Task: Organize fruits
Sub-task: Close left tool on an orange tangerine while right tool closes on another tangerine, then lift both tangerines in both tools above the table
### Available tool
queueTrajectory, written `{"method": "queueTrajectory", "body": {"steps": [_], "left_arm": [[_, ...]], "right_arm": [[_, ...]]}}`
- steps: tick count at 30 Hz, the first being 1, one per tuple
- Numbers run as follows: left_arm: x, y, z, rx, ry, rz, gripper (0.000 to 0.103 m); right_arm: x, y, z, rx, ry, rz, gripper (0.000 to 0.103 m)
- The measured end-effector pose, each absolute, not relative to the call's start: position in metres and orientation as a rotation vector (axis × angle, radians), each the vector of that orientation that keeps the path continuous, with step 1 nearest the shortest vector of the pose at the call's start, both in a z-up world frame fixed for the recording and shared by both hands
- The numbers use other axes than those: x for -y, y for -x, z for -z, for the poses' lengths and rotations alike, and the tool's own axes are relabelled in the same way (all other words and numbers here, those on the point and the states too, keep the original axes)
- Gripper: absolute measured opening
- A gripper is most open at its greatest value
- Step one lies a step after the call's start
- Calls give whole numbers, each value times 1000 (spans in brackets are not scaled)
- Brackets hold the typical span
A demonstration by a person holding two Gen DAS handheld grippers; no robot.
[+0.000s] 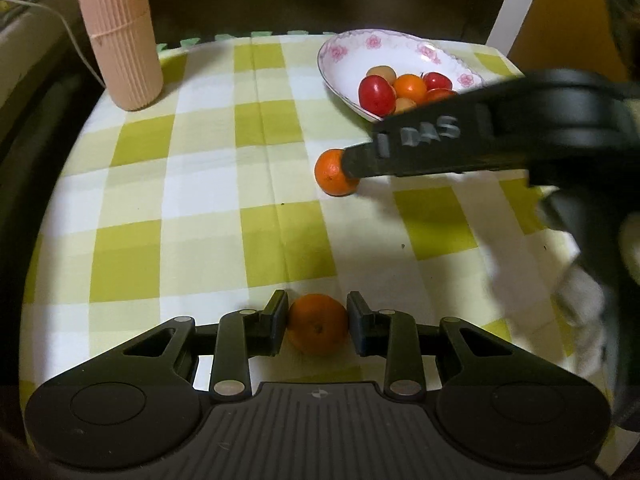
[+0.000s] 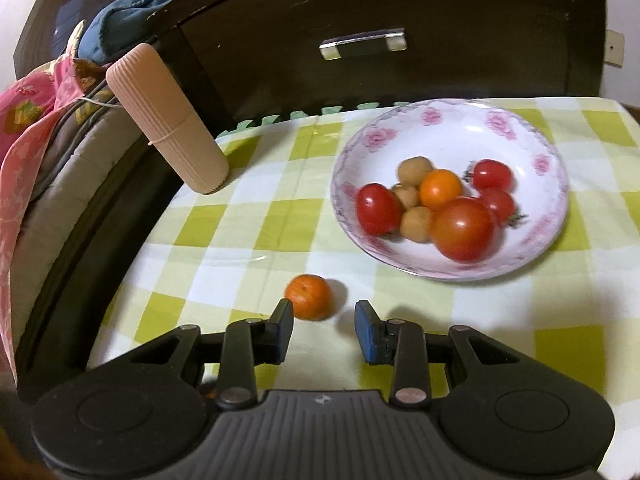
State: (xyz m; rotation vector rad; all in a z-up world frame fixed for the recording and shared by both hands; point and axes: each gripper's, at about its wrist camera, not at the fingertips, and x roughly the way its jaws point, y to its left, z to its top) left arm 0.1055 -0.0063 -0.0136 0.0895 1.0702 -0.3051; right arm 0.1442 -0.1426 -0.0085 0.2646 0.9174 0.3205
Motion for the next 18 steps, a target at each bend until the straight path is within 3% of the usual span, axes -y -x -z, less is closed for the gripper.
{"method": "queueTrajectory", "body": {"steps": [13, 18], "left_arm": [[3, -110, 15, -1089, -49, 320, 42], [3, -110, 16, -1087, -56, 322, 41]], "right_arm": [[109, -176, 27, -961, -148, -329, 37], [114, -177, 26, -971, -155, -328, 31]]}}
